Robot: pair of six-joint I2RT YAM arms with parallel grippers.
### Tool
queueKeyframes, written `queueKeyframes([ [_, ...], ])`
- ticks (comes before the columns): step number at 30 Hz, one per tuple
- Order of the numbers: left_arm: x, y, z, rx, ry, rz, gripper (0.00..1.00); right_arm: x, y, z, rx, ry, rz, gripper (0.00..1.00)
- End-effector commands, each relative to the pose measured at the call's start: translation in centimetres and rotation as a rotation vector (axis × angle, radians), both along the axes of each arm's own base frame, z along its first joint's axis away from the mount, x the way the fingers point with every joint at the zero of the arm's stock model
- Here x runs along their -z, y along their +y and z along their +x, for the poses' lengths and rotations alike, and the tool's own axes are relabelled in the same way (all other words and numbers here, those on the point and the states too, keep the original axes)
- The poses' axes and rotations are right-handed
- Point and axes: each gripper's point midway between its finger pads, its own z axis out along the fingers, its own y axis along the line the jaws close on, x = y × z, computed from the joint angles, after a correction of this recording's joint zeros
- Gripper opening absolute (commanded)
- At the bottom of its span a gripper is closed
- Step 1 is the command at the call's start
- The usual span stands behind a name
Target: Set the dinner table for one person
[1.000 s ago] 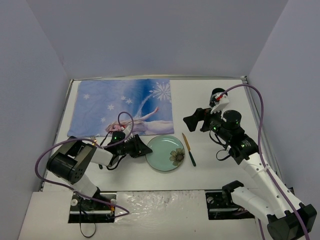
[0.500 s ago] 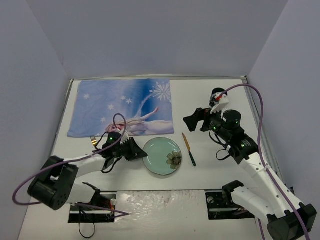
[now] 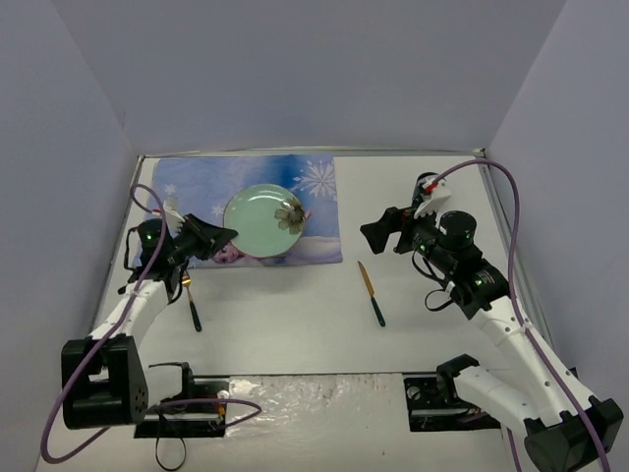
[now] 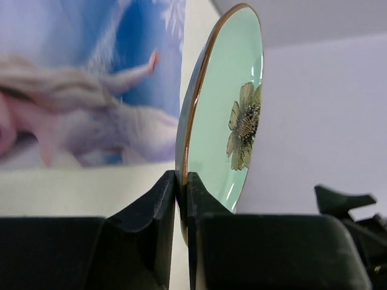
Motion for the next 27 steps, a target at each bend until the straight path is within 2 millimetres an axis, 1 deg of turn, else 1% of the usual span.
queueKeyframes([
  [1,-8.8,3.7,4.4,-0.056,-0.277,-0.097,0.0,-3.8,-0.2,1.3,0.021,-0.117,0.013,1.0],
  [3,-8.7,6.3,6.0,-0.121,-0.283,-0.096,0.0,-3.8,-0.2,1.4,0.022,-0.12,0.007,1.0],
  [4,-8.4,7.2,6.9,-0.139,-0.28,-0.092,0.0,-3.8,-0.2,1.5,0.022,-0.12,0.003,1.0],
  [5,-7.2,7.8,7.8,-0.151,-0.252,-0.096,0.0,-3.7,-0.2,1.6,0.021,-0.117,0.0,1.0],
  [8,-6.2,8.9,9.6,-0.169,-0.26,-0.104,0.0,-3.5,0.0,1.8,0.016,-0.111,-0.009,1.0],
  [11,-4.3,9.7,11.3,-0.179,-0.233,-0.102,0.0,-3.3,0.1,2.1,0.012,-0.108,-0.017,1.0],
  [12,-4.4,9.7,11.6,-0.178,-0.245,-0.099,0.0,-3.4,0.1,2.1,0.011,-0.111,-0.019,1.0],
  [16,-2.9,10.2,13.0,-0.179,-0.229,-0.102,0.0,-3.0,0.2,2.4,0.008,-0.103,-0.03,1.0],
  [17,-2.9,10.2,13.1,-0.178,-0.229,-0.103,0.0,-2.9,0.2,2.4,0.007,-0.1,-0.031,1.0],
  [20,-2.0,10.5,14.0,-0.182,-0.224,-0.106,0.0,-2.6,0.3,2.7,0.004,-0.092,-0.037,1.0],
  [27,-0.2,10.8,15.2,-0.186,-0.204,-0.102,0.0,-2.4,0.7,3.2,-0.006,-0.086,-0.051,1.0],
])
